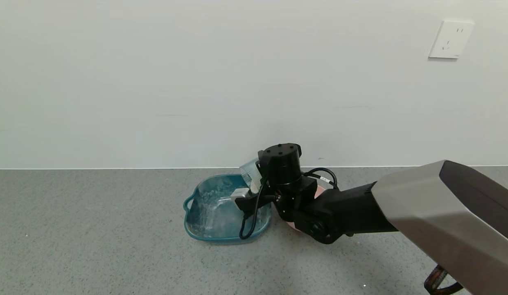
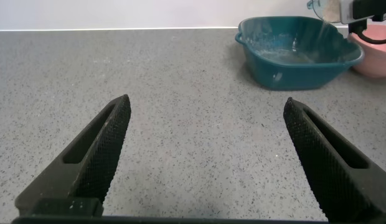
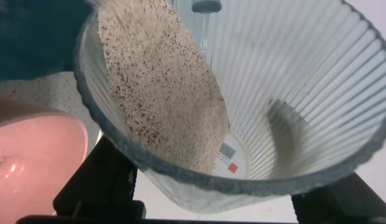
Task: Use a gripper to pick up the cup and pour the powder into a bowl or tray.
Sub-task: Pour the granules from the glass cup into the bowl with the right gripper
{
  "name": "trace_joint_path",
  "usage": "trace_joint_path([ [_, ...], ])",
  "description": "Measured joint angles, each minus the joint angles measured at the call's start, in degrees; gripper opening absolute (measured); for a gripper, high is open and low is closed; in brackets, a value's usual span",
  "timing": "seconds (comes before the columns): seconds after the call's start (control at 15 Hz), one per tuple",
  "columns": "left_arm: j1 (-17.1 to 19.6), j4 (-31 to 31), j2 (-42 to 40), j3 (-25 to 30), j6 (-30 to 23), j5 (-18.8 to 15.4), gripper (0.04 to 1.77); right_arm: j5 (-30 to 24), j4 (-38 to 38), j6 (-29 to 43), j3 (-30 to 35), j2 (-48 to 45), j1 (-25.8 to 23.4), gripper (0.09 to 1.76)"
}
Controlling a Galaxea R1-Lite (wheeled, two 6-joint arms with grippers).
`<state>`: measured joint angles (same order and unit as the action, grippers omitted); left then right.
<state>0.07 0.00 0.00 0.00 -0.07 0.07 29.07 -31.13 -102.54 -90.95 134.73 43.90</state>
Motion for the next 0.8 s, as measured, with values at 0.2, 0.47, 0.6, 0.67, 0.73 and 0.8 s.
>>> trace_joint_path([
  [0.2,-0.02,0.0,0.0,0.0,0.0,0.0,1.76,0.91,0.0,-1.55,0.02,0.0,0.54,1.35],
  [0.47,0.0,0.0,0.0,0.0,0.0,-0.02,1.76,1.1,0.4,-2.54,0.18,0.0,1.08,1.35],
  [0.6,-0.02,0.0,0.0,0.0,0.0,0.0,1.76,1.62,0.43,-3.23,0.22,0.0,1.38,1.35],
  [0.67,0.0,0.0,0.0,0.0,0.0,0.0,1.76,2.34,0.38,-3.63,0.24,0.0,1.46,1.35],
  [0.73,0.0,0.0,0.0,0.0,0.0,0.0,1.76,2.49,0.35,-3.85,0.24,0.0,1.55,1.35],
  [0.8,0.0,0.0,0.0,0.0,0.0,0.0,1.76,2.51,0.4,-3.91,0.24,0.0,1.74,1.35],
])
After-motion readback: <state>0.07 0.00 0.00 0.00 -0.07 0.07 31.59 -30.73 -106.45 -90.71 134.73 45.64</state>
